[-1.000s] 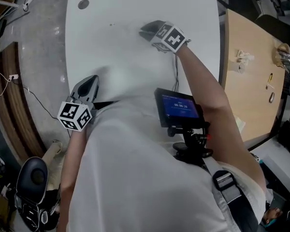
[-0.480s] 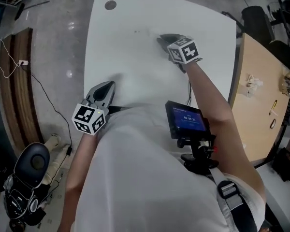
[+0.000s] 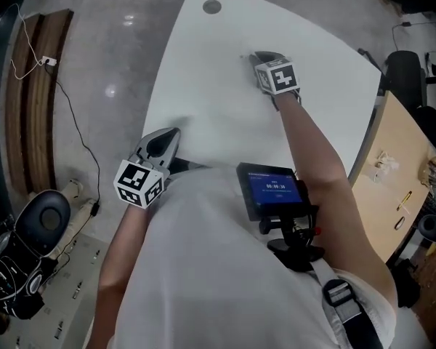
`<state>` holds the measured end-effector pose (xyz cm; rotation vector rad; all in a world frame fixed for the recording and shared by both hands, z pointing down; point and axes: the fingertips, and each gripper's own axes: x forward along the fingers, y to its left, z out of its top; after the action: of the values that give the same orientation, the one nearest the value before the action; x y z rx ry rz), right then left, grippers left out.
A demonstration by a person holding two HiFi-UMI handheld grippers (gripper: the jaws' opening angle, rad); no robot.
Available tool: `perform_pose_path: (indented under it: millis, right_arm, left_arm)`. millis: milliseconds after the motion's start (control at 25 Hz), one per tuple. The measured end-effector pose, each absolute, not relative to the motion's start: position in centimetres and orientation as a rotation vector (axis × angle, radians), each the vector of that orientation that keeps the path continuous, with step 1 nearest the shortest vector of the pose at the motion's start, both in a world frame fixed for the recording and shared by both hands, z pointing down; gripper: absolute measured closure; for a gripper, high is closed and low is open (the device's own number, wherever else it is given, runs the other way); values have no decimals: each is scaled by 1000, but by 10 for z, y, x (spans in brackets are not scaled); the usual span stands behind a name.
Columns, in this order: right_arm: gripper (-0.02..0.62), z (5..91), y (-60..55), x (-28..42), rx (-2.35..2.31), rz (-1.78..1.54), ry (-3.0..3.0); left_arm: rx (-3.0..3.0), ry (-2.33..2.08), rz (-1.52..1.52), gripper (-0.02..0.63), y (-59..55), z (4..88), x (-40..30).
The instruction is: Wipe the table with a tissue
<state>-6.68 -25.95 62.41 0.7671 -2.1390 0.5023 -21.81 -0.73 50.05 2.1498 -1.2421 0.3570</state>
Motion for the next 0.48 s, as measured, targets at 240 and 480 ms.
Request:
perform_pose_path:
  millis: [240, 480]
  right_arm:
    - [540, 623, -253, -79, 818, 375, -2048]
    - [540, 625, -239, -89, 830, 360, -2051]
  left_arm:
    - [2118, -1262, 335, 600, -7, 500, -238]
    - [2133, -1238, 343, 601, -8, 501, -234]
